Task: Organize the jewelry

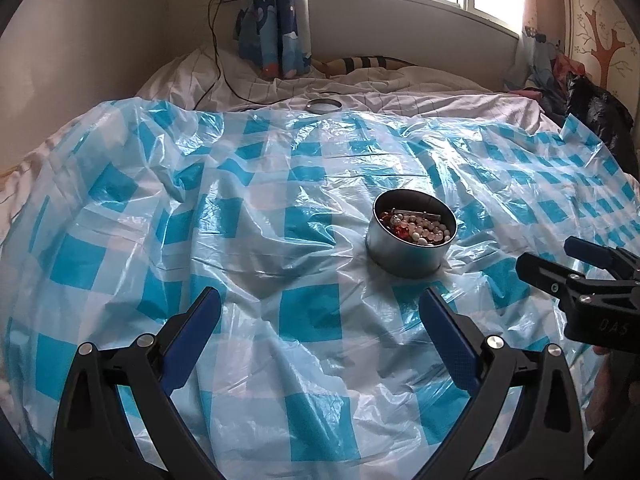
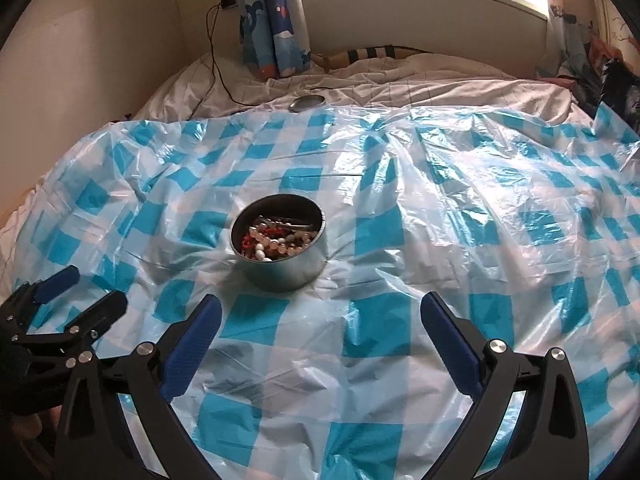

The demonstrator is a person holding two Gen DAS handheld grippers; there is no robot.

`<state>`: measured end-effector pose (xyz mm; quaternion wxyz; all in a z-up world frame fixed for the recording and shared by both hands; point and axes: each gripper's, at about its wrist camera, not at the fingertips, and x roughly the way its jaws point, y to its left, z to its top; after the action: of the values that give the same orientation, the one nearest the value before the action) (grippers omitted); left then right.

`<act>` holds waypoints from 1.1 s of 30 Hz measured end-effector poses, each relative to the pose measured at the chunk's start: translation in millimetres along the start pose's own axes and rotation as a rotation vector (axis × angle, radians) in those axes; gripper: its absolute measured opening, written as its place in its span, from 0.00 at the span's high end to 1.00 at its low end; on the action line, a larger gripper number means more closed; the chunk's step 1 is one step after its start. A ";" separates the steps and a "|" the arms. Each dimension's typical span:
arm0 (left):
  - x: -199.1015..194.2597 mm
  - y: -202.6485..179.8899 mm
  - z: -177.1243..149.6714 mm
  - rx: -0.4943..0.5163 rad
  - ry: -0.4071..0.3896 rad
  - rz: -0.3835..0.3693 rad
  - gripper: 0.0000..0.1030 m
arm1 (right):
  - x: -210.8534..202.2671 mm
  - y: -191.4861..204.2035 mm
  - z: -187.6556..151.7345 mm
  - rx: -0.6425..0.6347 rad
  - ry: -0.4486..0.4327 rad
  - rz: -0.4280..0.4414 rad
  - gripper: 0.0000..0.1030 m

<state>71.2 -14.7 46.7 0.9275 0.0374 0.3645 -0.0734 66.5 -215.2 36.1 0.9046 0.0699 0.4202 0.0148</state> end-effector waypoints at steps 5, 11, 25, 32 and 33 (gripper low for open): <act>-2.9 -1.9 -2.8 0.007 0.001 0.008 0.08 | -9.9 16.4 -8.3 -0.157 -0.074 -0.206 0.07; -9.2 -5.6 -7.8 0.012 -0.005 0.007 0.08 | -18.0 7.6 -11.8 -0.147 -0.104 -0.228 0.07; -12.6 -10.9 -12.0 0.032 0.001 0.018 0.08 | -14.5 22.0 -22.3 -0.157 -0.065 -0.094 0.07; -9.4 -9.3 -9.0 0.024 0.003 0.025 0.08 | -7.3 19.5 -22.2 -0.126 -0.043 -0.062 0.07; -8.2 -9.5 -8.2 0.025 0.004 0.027 0.08 | -6.8 19.1 -21.9 -0.122 -0.041 -0.057 0.07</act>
<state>58.3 -22.2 46.2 0.9271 0.0540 0.3651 -0.0650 46.0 -194.5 30.0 0.9157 0.0030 0.4016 0.0129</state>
